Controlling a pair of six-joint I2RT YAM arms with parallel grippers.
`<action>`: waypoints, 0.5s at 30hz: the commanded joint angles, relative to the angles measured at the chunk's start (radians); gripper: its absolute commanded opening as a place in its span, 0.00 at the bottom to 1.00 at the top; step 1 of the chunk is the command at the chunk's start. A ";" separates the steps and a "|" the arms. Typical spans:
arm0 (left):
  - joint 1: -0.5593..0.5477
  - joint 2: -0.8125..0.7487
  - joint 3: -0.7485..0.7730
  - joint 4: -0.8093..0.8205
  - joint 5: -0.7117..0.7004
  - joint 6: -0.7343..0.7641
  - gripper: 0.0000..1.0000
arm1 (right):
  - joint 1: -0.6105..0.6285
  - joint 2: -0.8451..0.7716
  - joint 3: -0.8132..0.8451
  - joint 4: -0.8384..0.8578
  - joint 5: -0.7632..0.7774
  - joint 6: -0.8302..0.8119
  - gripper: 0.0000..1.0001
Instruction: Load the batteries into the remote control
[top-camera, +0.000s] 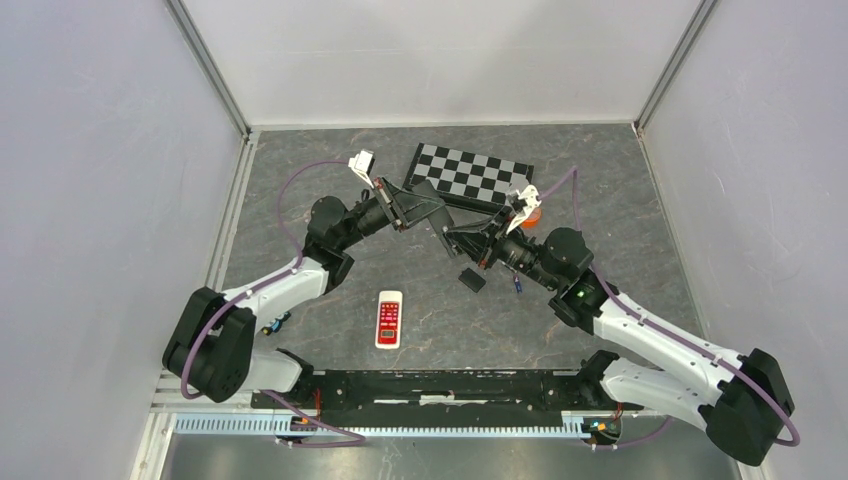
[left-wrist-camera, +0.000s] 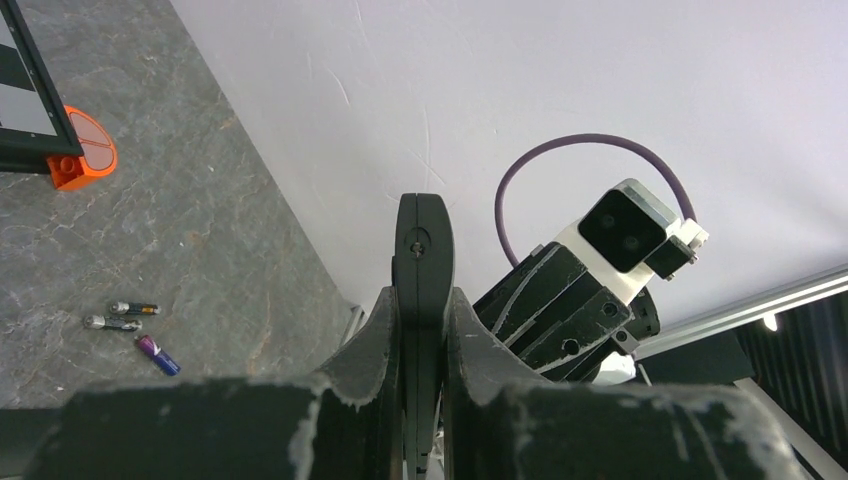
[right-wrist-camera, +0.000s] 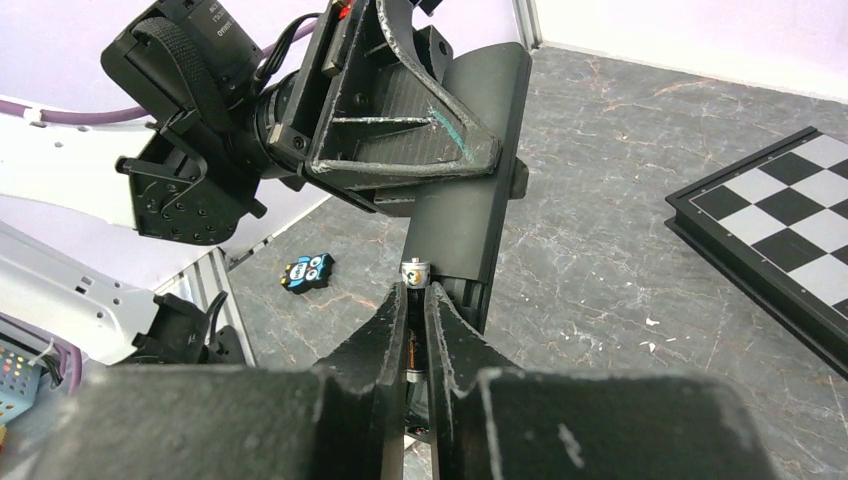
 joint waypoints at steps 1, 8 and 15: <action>0.001 -0.003 0.018 0.093 0.028 -0.063 0.02 | 0.005 -0.012 0.044 -0.032 0.023 -0.055 0.13; 0.001 -0.001 0.021 0.096 0.015 -0.073 0.02 | 0.005 -0.013 0.047 -0.049 -0.009 -0.041 0.19; 0.000 -0.004 0.023 0.096 -0.004 -0.089 0.02 | 0.006 -0.010 0.023 -0.026 0.025 0.063 0.18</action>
